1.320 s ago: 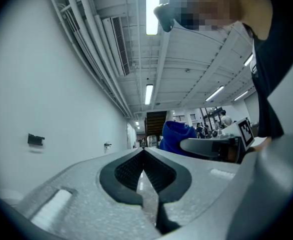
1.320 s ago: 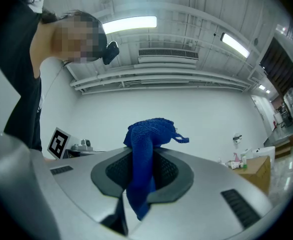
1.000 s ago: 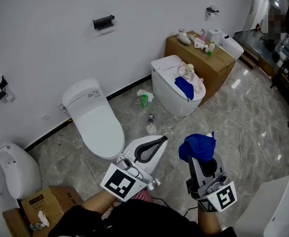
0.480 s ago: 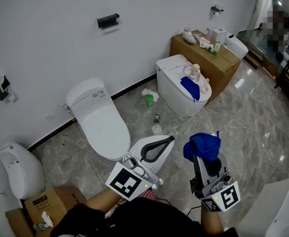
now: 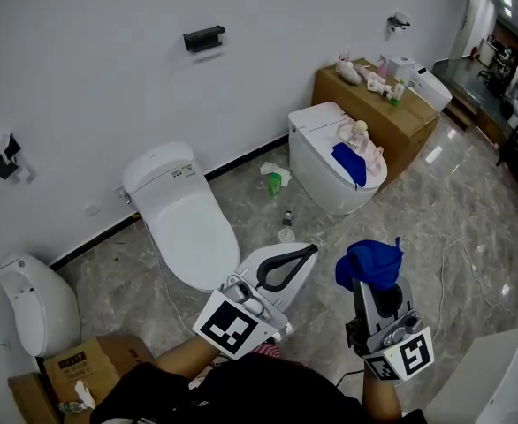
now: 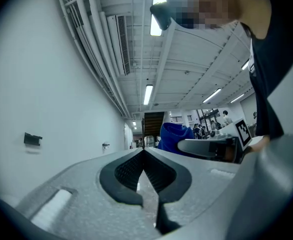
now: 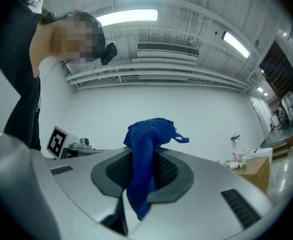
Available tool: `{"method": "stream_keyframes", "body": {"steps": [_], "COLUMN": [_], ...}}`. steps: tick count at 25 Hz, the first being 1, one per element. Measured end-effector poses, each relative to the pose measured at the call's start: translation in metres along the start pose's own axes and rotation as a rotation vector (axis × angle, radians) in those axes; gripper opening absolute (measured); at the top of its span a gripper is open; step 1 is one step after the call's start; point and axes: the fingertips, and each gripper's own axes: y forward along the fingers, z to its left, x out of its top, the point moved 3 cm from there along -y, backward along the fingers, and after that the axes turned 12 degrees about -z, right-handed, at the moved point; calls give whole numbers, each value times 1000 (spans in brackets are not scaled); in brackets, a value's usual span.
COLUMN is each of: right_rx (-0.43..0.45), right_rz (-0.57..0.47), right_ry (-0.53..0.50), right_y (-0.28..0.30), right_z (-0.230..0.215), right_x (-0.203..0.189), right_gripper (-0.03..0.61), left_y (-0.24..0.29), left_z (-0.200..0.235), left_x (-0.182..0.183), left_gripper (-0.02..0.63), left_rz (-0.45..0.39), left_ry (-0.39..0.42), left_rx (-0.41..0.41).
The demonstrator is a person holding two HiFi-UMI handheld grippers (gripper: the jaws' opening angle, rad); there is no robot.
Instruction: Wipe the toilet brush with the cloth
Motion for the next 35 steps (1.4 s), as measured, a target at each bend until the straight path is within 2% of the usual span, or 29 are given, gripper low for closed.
{"method": "stream_keyframes", "body": {"steps": [11,24,35], "right_rx": [28,18,27], "right_rz": [-1,24,24], "right_ry": [2,9,7], "right_y": [27,29,41], "right_z": [1,4,-22], "right_x": [-9,-18,-28], "right_gripper": [80,80,80], "left_y": [-6,-18,-15], "left_z": [26,39,65], "left_x": [2,0,-8], "left_gripper": [-5,-5,-5], "left_rz": [5,9,15], "left_ry": [17,6,36], "left_rx": [25,62,126]}}
